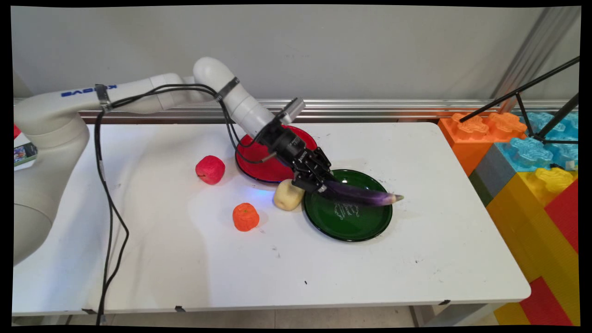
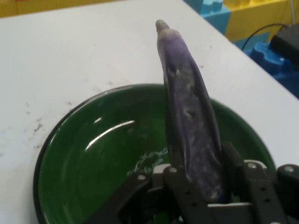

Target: Place the picked object on the table

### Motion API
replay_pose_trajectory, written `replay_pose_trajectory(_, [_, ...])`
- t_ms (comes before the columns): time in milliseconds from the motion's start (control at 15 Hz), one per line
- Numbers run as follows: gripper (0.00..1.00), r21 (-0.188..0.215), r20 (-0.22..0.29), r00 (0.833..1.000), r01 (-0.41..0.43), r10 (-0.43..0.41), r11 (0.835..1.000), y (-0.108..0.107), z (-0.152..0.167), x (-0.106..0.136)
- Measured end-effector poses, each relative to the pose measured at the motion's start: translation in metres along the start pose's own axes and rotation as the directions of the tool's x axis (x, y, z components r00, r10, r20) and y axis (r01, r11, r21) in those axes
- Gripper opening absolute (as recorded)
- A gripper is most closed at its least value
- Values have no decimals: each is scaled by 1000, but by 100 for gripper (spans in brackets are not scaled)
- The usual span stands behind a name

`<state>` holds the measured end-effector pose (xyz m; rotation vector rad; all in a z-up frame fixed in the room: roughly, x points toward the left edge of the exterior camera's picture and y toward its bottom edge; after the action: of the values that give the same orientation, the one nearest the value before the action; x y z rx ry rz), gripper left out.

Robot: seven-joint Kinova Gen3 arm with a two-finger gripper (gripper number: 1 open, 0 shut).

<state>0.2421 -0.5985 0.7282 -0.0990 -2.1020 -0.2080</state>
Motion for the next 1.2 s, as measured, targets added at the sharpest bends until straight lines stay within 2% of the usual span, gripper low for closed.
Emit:
replay_pose_trajectory(333, [0, -6, -34, 999, 17, -17, 1000, 27, -26, 10])
replay_pose_trajectory(533, [0, -15, -46, 999, 27, -28, 1000, 50, -48, 10])
replay_pose_trajectory(1200, [0, -50, -28, 998, 48, -50, 998, 121, -118, -22])
